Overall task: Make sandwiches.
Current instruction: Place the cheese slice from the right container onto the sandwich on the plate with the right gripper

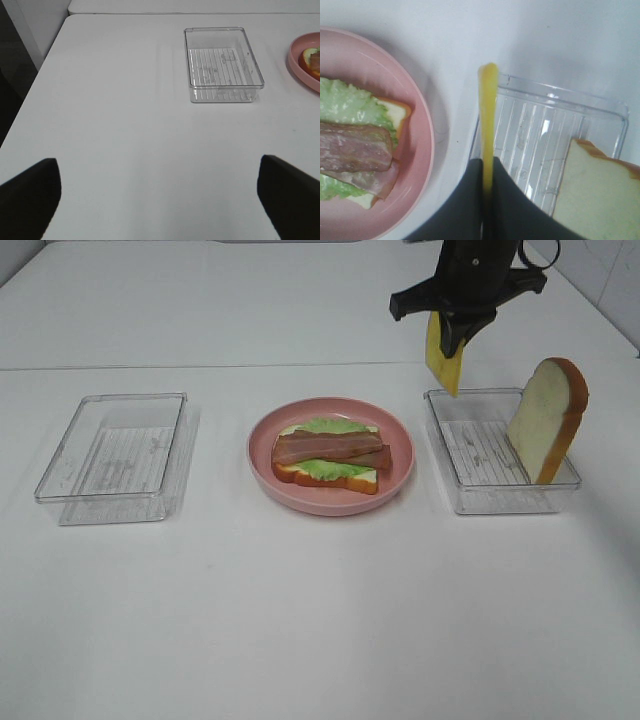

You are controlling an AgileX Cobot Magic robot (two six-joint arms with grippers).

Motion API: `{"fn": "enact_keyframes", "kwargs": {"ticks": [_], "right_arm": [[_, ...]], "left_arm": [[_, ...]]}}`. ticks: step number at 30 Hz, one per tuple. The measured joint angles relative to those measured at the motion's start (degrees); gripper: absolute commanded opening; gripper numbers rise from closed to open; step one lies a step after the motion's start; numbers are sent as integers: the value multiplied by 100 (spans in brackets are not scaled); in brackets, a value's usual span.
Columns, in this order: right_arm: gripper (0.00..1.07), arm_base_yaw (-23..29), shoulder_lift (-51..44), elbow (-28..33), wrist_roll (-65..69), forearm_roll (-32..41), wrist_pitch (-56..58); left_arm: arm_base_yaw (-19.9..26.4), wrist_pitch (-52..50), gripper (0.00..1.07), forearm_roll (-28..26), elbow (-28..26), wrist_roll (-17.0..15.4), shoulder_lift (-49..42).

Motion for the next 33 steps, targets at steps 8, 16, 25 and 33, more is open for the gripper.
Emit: {"fn": "enact_keyframes", "kwargs": {"ticks": [8, 16, 25, 33], "right_arm": [[0, 275, -384, -11, 0, 11, 6], [0, 1106, -378, -11, 0, 23, 6], [0, 1702, -361, -11, -155, 596, 6], [0, 1816, -40, -11, -413, 1220, 0]], "left_arm": [[0, 0, 101, 0, 0, 0, 0], [0, 0, 101, 0, 0, 0, 0], [0, 0, 101, 0, 0, 0, 0], [0, 0, 101, 0, 0, 0, 0]]}}
